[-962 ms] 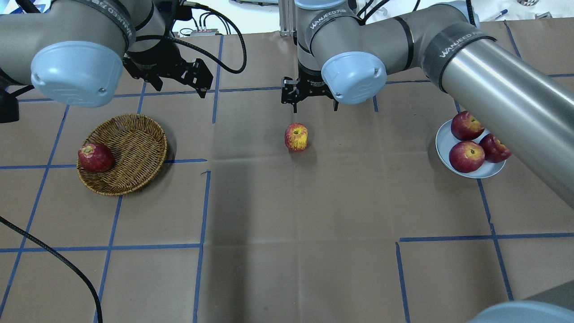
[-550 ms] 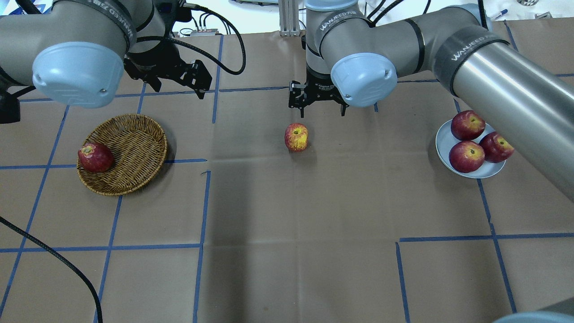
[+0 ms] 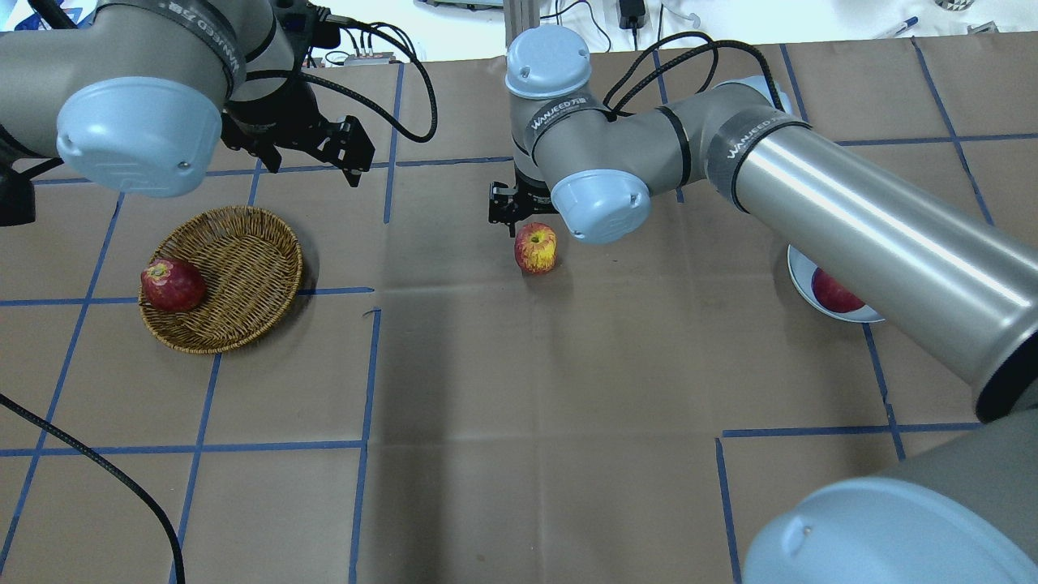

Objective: Transfer apple from basket to plate
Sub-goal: 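Lower the right gripper and close it on the apple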

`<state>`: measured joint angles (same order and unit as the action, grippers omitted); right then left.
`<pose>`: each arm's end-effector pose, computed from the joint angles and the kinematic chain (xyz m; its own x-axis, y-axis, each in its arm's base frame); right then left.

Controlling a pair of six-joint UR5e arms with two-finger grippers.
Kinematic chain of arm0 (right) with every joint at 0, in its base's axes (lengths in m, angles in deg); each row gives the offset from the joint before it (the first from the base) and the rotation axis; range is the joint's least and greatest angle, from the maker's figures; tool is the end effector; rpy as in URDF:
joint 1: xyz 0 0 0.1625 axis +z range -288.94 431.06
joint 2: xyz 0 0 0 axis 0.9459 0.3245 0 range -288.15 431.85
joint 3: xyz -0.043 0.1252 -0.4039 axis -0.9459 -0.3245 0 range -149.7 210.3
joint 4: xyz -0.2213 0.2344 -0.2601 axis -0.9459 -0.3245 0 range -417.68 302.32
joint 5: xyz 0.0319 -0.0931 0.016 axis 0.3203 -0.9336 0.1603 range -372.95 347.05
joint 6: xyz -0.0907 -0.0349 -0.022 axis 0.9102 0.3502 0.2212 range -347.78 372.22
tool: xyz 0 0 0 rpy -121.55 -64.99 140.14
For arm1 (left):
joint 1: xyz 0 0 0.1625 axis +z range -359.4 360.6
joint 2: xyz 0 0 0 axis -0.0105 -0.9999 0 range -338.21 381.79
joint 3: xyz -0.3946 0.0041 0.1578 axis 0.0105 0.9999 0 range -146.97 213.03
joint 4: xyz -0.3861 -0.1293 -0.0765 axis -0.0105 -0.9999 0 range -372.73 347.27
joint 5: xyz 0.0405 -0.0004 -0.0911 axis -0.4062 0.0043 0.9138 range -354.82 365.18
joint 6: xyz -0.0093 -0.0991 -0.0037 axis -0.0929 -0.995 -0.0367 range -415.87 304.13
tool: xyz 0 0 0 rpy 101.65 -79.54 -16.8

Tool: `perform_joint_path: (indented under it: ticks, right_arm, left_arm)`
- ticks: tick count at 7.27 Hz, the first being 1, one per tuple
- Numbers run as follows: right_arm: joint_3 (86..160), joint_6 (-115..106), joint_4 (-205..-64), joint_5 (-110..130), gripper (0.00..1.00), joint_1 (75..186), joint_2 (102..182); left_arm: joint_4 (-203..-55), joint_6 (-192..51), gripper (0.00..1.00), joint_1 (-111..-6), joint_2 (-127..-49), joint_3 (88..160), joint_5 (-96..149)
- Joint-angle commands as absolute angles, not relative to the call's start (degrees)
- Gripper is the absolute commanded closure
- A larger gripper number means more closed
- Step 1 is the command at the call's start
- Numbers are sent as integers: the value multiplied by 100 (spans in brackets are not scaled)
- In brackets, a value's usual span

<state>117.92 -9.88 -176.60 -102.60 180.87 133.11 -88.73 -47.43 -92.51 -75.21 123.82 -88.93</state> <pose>0.3496 -0.5755 0.2660 -0.9990 0.0395 -0.0225 0.0403 0.9984 -0.0392 -0.1559 -0.5427 0.4432 -0.9777 0.1916 -0.0863 0.1997 0.9751 -0.0965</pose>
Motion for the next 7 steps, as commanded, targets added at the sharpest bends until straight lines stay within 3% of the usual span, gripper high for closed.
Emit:
perform_joint_path:
  ticks: [1,5,6,7]
  right_arm:
    - [11793,-1063,-18062,-10260,0,18101,13005]
    - [11802,-1054,-18345,-10269,0,18171,12556]
    - [11793,-1037,-18345,-10269,7,18172,12546]
    - [11784,-1045,-18362,-10269,28,18172,12546]
  left_arm:
    - [-9093,-4769,1,-8899,-7515,12382,-8190]
    - [-9315,-4726,2,-8667,-7454,12347,-8104]
    - [-9297,-4656,2,-8737,-7428,12347,-8113]
    - [-9262,-4655,2,-8981,-7410,12347,-8365]
